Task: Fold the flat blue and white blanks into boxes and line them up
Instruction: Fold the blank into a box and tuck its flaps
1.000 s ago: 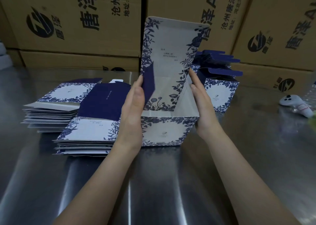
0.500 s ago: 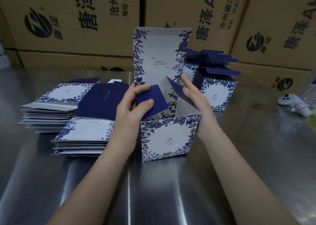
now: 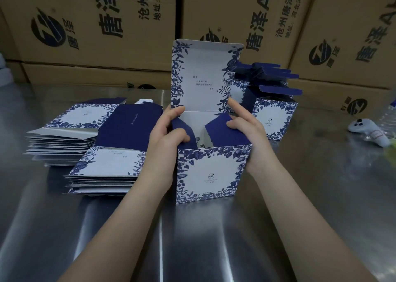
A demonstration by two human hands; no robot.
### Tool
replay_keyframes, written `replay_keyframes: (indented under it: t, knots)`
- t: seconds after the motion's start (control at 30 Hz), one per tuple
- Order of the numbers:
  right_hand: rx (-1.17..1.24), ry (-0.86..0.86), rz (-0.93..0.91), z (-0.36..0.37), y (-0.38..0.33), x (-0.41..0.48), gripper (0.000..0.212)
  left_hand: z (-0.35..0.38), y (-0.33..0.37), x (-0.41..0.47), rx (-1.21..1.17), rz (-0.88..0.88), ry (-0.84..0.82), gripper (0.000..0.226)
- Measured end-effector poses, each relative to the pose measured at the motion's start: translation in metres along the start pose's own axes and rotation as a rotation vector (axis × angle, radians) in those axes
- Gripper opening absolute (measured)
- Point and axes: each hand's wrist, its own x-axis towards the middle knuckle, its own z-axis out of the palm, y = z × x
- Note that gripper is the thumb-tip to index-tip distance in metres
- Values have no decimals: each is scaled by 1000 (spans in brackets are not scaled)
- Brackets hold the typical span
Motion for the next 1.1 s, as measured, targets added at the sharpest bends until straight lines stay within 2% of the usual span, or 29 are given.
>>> replay_keyframes:
  t: [0.2,0.3,0.4,0.5,0.57,0.63,0.73,0.9,1.1]
  knots:
    - [-28,59,-34,2,0,-1,46,2,2,-1,-33,-5,-13,55]
    - [-33,81,-48,3,0,-3,30,2,1,-2,-45,-14,-8,46]
    - [-29,26,-31,2,1,-5,16,1,-1,-5,-78,-14,-8,29]
    - [-50,-32,-12,1,3,-4,11,1,1,-6,-17,-21,40,39]
    - [-52,-74,10,1,4,-3,6,0,4,-5,-61,-49,28,38]
    - [-72,-121,28,1,5,-1,13,-4,5,-3,-129,-77,-15,37]
    - [-165,-135,34,1,9,1,23,-9,6,1,-108,-85,-49,39]
    - [-230,-110,2,2,12,2,23,-11,4,4,-9,-72,-48,26]
    - [-343,-60,-85,6,10,0,20,-9,7,5,68,-53,-20,26]
